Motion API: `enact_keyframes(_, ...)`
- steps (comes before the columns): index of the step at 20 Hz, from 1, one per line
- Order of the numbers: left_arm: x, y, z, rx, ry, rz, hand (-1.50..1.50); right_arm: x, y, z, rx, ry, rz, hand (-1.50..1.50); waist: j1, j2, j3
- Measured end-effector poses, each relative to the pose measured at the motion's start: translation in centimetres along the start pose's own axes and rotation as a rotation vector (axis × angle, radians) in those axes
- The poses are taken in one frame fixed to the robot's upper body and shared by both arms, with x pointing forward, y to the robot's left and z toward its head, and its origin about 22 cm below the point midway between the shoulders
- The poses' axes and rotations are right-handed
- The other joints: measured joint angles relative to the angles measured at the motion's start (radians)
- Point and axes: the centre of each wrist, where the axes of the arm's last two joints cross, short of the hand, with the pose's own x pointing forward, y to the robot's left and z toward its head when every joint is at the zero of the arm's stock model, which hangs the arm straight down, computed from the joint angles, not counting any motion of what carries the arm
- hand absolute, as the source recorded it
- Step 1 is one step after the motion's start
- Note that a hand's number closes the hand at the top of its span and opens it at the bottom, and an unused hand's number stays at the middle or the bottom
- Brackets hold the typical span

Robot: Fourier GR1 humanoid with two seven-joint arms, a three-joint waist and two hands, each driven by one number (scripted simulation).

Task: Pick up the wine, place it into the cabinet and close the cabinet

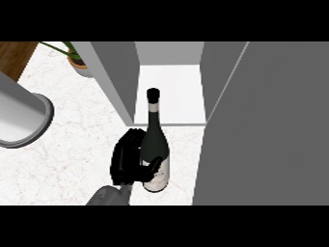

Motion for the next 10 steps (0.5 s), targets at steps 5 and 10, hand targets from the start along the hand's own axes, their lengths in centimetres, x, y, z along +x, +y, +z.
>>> enact_keyframes(5, -0.2, -0.5, -1.5, -0.008, -0.012, -0.007, 1.50, -0.2, -0.6, -0.6, 0.000, -0.005, -0.007, -1.50, 0.000, 0.000, 0.000)
enact_keyframes(10, -0.1, -1.4, -3.1, -0.017, -0.039, -0.013, 1.50, -0.6, -1.3, -0.2, -0.006, 0.001, 0.001, -1.50, -0.001, 0.000, 0.000)
